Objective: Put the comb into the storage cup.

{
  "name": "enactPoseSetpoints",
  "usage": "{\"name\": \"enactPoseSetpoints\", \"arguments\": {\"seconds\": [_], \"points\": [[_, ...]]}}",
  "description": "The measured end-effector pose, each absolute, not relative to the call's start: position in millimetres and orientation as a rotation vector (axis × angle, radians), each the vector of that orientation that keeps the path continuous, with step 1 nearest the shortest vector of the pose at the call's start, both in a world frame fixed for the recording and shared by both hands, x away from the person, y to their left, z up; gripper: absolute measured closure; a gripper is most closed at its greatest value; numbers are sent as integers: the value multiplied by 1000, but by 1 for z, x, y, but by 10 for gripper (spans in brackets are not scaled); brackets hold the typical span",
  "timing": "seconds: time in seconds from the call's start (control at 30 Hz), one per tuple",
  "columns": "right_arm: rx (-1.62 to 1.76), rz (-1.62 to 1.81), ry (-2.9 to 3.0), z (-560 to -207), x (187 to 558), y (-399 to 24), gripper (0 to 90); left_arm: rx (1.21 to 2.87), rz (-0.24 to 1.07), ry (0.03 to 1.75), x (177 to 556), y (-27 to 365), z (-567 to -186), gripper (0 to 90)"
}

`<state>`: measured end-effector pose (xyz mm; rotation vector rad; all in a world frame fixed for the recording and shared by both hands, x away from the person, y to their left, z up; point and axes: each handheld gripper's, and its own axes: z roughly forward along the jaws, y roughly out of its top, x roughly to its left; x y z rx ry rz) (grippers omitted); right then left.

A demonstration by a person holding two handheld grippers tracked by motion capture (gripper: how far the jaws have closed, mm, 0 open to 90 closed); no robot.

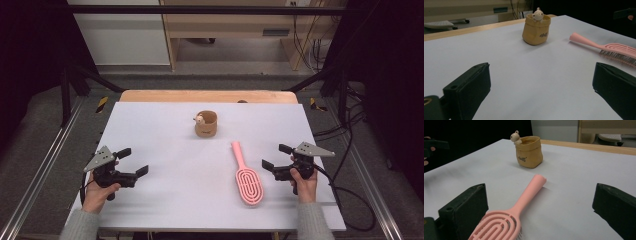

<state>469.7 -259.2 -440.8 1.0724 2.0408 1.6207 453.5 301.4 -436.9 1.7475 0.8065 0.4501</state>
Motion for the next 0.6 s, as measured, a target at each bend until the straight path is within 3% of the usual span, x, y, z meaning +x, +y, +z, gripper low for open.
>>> {"name": "enactPoseSetpoints", "arguments": {"seconds": [0.6], "points": [[1051, 1582, 2078, -432, 468, -253, 2, 1749, 445, 809, 453, 301, -439, 16]]}}
